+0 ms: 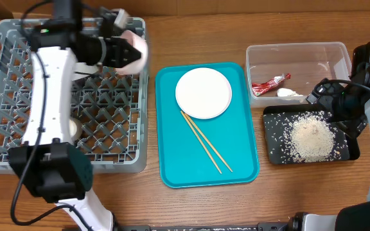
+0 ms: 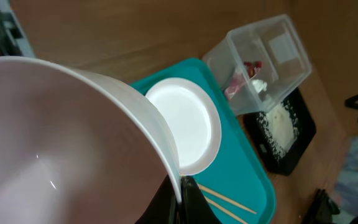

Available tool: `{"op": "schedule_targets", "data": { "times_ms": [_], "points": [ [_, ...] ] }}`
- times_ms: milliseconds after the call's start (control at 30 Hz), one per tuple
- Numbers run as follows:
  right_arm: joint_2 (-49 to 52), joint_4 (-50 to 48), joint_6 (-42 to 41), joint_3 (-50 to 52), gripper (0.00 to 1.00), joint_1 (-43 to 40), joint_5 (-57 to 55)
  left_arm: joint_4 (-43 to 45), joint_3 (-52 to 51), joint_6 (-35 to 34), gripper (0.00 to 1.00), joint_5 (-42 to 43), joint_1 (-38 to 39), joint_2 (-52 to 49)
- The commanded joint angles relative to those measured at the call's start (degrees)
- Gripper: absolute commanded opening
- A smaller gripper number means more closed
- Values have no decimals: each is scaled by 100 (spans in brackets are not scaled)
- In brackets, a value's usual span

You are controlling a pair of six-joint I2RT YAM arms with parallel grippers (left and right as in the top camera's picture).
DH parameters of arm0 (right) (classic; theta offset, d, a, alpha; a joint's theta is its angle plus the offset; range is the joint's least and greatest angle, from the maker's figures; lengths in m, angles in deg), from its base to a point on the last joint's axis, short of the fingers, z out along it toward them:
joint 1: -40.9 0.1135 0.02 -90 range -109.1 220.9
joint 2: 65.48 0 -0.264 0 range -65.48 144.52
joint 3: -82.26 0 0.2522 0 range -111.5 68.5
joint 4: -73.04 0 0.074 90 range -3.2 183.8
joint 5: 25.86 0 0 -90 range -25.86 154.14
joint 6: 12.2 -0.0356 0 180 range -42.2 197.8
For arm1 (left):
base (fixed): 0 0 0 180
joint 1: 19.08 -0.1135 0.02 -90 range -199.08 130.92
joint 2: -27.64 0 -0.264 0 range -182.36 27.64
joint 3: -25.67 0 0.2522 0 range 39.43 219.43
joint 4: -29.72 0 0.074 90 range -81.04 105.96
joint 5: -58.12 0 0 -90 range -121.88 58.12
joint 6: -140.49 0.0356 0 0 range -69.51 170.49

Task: Sort waste into correct bins and load items into the dishwasher
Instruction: 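Carry the pink bowl to the rack's back row and stand it upright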

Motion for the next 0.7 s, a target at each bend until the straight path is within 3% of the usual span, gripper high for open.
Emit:
{"op": "schedule_targets", "data": {
  "times_ms": [0, 400, 667],
  "points": [
    [-39, -24, 24, -70, 100, -17, 4, -22, 59, 721, 4, 1067, -450, -20],
    [-39, -22, 26, -70, 100, -17, 4, 72, 59, 1071, 4, 2754, -1241, -1123],
    [-39, -9, 26, -70, 100, -17, 2, 177, 59, 1069, 4, 3086, -1412, -1906]
  ]
}}
